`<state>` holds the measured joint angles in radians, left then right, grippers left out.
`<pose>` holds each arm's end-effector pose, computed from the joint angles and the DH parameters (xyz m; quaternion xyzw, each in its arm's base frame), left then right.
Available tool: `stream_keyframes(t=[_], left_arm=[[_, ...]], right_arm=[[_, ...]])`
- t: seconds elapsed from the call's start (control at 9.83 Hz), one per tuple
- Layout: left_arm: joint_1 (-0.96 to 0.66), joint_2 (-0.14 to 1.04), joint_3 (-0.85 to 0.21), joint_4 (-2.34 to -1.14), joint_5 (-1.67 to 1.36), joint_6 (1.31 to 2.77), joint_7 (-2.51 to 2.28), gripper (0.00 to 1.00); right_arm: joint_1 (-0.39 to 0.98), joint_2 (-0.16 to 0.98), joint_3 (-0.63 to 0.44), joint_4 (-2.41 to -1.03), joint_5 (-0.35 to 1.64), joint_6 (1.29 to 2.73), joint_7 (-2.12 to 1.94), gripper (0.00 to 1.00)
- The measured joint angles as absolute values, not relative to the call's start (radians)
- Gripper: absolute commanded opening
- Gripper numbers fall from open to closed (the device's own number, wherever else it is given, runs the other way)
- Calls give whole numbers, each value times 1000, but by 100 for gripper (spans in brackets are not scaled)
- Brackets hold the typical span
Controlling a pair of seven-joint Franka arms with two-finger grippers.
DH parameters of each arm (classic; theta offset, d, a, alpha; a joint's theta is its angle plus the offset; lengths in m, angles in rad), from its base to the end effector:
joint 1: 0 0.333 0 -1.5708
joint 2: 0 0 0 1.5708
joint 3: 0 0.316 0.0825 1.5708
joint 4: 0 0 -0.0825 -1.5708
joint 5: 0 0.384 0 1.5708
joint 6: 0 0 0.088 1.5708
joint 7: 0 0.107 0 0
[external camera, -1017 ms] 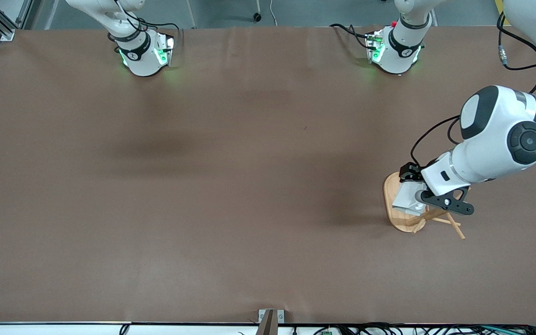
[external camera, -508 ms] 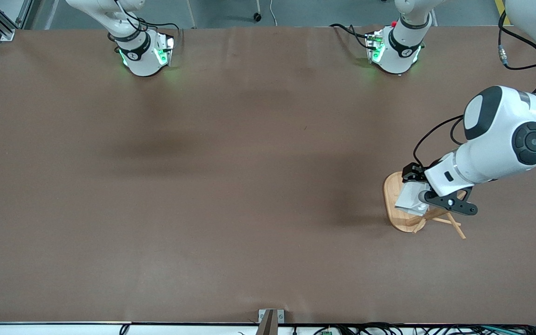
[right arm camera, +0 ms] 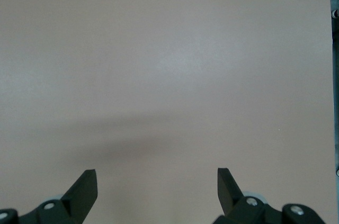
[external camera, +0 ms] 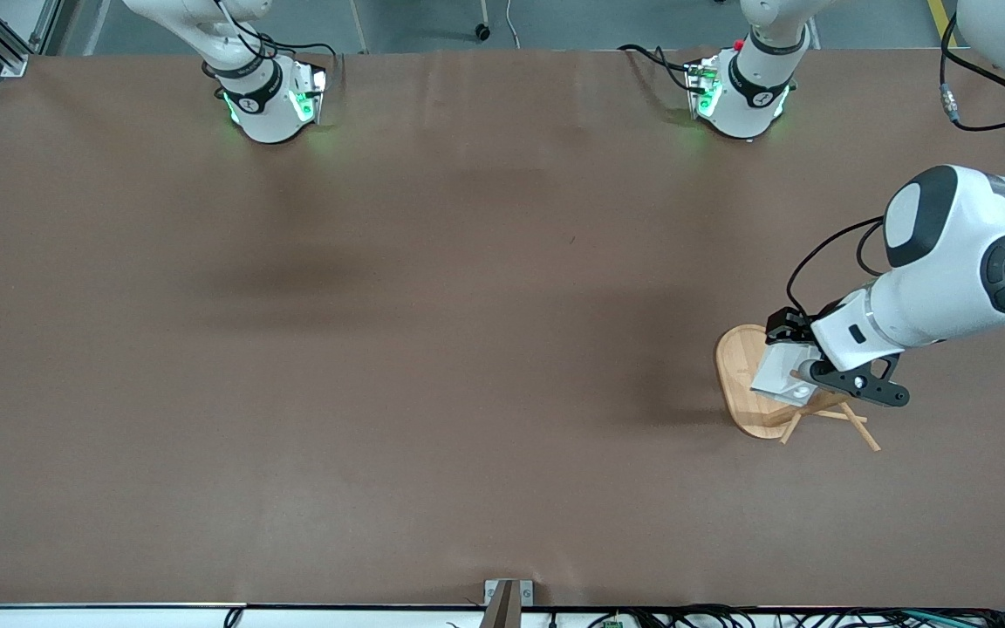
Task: Hang cup on rack
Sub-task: 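Lower the cup with the left gripper, threading its handle onto a peg, then open the left gripper and draw it back from the cup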
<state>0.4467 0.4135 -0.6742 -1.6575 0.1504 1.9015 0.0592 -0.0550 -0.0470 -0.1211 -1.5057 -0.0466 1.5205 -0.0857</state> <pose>0.6384 -0.0887 0.4064 0.9857 -0.1539 -0.0427 0.0540 0.5250 -0.1006 0.6760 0.9982 -0.0471 0.0278 0.0242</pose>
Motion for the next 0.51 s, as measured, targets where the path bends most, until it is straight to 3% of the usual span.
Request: stream_keyframes(t=[0.51], left_arm=[[447, 420, -676, -1590, 150, 1909, 58, 100]], right_arm=[[-55, -47, -121, -1507, -47, 1520, -86, 100]])
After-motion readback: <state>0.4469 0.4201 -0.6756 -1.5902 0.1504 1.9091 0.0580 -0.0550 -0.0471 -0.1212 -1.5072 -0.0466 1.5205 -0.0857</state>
